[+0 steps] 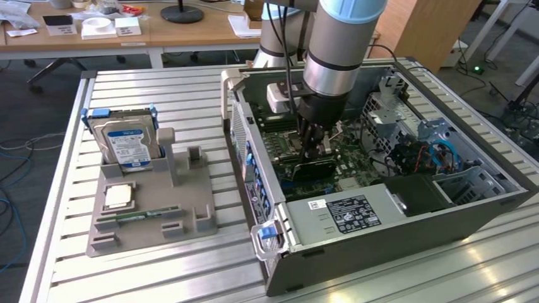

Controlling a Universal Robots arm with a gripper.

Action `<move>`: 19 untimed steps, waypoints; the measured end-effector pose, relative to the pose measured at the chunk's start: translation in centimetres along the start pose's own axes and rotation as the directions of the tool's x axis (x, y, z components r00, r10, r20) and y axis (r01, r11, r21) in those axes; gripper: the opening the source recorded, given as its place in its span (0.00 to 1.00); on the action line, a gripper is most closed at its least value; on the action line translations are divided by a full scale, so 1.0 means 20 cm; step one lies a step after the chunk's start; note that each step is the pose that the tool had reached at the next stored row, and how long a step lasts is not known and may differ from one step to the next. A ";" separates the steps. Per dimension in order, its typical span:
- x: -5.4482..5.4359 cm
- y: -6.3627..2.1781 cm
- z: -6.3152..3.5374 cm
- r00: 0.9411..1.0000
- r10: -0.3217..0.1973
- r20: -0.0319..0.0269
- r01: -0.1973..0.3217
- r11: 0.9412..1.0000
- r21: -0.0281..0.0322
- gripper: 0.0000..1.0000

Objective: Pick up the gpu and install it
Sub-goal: 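Press down on the gpu until it lock into place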

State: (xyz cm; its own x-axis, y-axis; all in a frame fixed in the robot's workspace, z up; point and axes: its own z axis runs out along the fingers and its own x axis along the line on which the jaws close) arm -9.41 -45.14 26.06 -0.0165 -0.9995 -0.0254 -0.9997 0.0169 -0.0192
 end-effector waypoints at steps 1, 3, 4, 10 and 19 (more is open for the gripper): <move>0.00 0.000 0.000 1.000 0.000 0.000 0.000 1.000 0.000 0.11; 0.00 0.000 0.000 1.000 0.000 0.000 0.000 1.000 0.000 0.11; 0.00 0.000 0.000 1.000 0.000 0.000 0.000 1.000 0.000 0.11; 0.00 0.000 -0.026 1.000 0.000 0.000 0.000 1.000 0.000 0.11; 0.00 -0.007 -0.122 1.000 0.000 0.000 0.000 1.000 0.000 0.11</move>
State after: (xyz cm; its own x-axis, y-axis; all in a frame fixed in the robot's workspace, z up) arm -9.32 -45.13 28.50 -0.0166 -0.9995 -0.0252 -0.9997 0.0171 -0.0193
